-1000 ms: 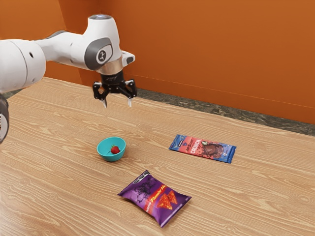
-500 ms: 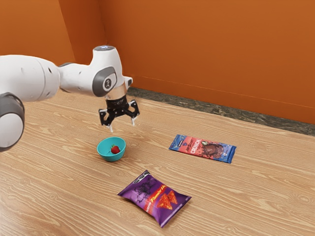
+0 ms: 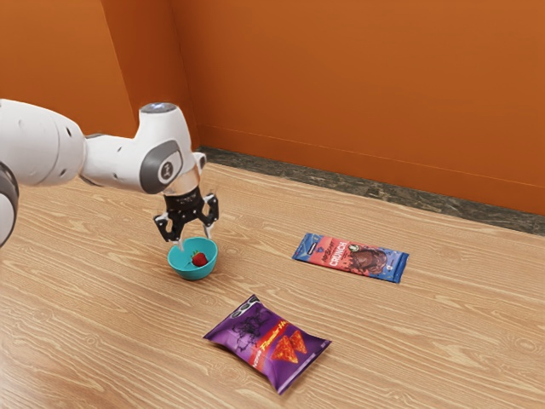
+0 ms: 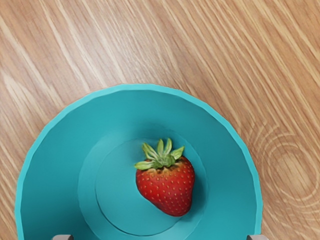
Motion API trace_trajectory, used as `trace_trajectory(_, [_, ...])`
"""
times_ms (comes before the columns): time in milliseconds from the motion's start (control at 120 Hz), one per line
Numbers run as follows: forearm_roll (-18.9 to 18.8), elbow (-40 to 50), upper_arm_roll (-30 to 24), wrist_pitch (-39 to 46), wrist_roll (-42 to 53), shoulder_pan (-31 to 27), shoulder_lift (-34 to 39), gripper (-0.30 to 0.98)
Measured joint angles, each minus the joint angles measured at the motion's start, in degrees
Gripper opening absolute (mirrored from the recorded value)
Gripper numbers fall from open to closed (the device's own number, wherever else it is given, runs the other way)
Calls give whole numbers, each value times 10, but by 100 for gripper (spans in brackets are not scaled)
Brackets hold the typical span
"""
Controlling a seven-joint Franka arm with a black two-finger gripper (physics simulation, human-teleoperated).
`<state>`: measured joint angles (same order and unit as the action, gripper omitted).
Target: Take strawberry from the bowl
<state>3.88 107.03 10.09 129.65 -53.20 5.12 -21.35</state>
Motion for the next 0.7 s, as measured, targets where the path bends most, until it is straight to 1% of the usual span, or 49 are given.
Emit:
trace_trajectory(417, [1,41,5,37,-29,8,16,34])
trace_trajectory(700, [2,43,5,52,-40,5,-5,32])
